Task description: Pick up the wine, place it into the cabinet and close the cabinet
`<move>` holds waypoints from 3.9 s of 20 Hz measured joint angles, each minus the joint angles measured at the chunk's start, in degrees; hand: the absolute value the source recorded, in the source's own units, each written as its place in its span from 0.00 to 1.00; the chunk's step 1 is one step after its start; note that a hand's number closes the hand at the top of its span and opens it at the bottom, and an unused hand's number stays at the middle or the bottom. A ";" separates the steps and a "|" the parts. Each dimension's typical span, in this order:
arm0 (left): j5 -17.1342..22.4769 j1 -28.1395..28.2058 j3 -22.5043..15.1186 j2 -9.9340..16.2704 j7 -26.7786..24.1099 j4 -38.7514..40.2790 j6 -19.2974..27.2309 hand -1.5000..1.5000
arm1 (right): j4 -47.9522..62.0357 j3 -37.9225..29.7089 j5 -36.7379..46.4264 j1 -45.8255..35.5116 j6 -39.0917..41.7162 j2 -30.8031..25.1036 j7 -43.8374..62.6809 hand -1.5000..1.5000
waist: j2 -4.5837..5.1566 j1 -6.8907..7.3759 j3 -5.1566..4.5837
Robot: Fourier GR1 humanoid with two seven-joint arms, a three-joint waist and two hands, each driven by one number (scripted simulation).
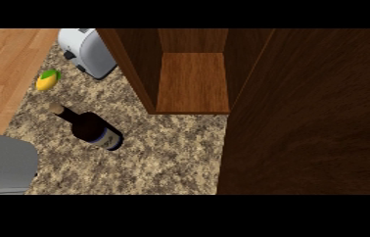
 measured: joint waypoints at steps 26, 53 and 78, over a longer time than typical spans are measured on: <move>-11.62 -6.52 -3.53 -4.59 -3.79 9.23 1.78 0.00 | -1.19 -4.69 1.71 -20.64 -6.24 -3.86 20.07 0.00 | 0.06 -0.63 0.00; -24.03 -4.29 -3.57 -8.07 -27.06 40.60 -11.30 0.00 | -0.85 -5.08 1.82 -25.24 -7.35 -3.92 22.34 0.00 | 0.06 -0.62 -0.03; -29.66 -16.47 -0.41 -5.77 -49.18 81.64 -19.40 0.00 | -0.82 -6.23 1.79 -28.42 -8.30 -5.47 23.92 0.00 | 0.09 -0.93 -0.05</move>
